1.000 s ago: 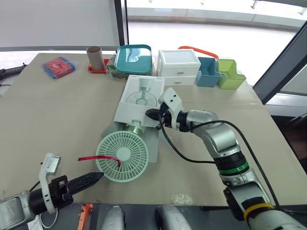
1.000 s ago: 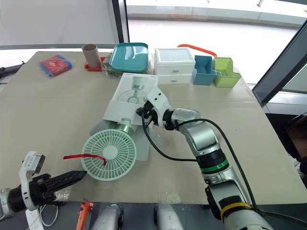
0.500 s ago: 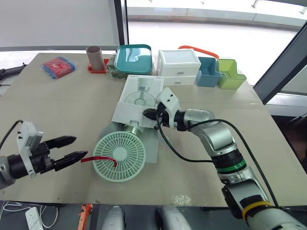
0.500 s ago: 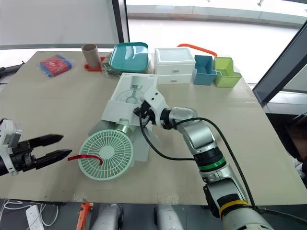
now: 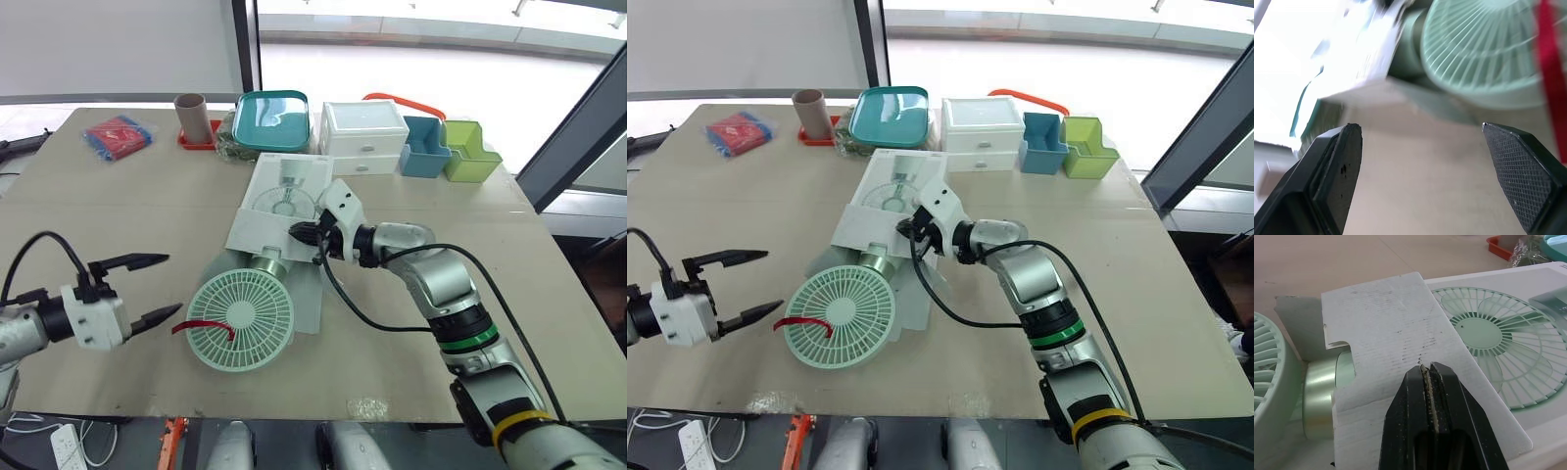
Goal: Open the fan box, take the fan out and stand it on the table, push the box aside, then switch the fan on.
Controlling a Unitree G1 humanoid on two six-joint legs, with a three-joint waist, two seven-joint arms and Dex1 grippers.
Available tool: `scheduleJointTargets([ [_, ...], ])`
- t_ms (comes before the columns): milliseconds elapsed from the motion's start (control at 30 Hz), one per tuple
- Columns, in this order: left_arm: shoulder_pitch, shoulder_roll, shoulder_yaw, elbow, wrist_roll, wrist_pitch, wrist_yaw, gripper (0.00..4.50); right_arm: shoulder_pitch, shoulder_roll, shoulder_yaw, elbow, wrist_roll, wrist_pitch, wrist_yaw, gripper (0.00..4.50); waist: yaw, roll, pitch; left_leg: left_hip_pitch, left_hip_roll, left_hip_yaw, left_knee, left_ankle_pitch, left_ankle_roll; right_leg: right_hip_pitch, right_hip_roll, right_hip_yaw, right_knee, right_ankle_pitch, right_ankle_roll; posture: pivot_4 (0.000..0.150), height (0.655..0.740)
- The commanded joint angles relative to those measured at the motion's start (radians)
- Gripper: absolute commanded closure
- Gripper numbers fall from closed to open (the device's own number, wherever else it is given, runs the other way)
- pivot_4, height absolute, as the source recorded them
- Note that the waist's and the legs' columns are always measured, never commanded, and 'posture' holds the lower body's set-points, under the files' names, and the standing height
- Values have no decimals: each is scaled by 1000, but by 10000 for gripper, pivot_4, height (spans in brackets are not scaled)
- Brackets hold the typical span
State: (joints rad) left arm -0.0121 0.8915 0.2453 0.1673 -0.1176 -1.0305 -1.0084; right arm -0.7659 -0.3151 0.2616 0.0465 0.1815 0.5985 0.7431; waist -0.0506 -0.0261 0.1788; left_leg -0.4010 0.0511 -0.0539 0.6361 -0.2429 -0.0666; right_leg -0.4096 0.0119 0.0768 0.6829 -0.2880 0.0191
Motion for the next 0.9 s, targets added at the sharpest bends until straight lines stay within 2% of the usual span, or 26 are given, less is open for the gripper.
scheduleJointTargets([
  [33, -22, 62, -16, 81, 52, -282, 25, 1256, -12, 14, 25, 22, -14, -4, 13, 45000, 0, 0, 0, 0, 0, 0, 0, 0, 0, 0, 0, 0, 0, 0, 0, 1500, 7400],
  [67, -38, 79, -29, 119, 81, -384, 34, 1256, -14, 17, 28, 26, -16, -8, 15, 45000, 0, 0, 0, 0, 1, -1, 0, 0, 0, 0, 0, -1, 1, 0, 0, 1500, 7400],
  [233, -139, 107, -33, 310, 211, -555, 92, 1256, -18, 24, 30, 33, -20, -15, 26, 45000, 0, 0, 0, 1, 1, -1, 0, 0, 0, 1, 1, -2, 1, 1, -1, 1500, 7400],
  [300, -182, 87, -5, 340, 290, -581, 123, 1256, -18, 26, 29, 35, -24, -16, 26, 45000, 1, 0, 0, 1, 1, -1, 0, 0, 0, 1, 1, -3, 1, 1, -1, 1500, 7400],
  [400, -214, 49, 5, 393, 340, -584, 192, 1256, -16, 28, 25, 32, -25, -12, 25, 45000, 0, 1, 0, 1, 1, -1, 0, 0, 0, 1, 1, -3, 2, 1, -1, 1500, 7400],
  [567, -249, -18, 18, 359, 506, -584, 336, 1256, -9, 29, 20, 20, -27, -3, 18, 45000, -1, 0, 0, 1, 1, -1, 1, 0, 0, 1, 1, -4, 3, 1, -1, 1500, 7400],
  [900, -255, -20, 65, 294, 889, -584, 760, 1256, 12, 14, 5, -13, -29, 22, 8, 45000, -1, 0, 0, 1, 1, -2, 1, 0, 0, 1, 0, -4, 5, 1, -1, 1500, 7400],
])
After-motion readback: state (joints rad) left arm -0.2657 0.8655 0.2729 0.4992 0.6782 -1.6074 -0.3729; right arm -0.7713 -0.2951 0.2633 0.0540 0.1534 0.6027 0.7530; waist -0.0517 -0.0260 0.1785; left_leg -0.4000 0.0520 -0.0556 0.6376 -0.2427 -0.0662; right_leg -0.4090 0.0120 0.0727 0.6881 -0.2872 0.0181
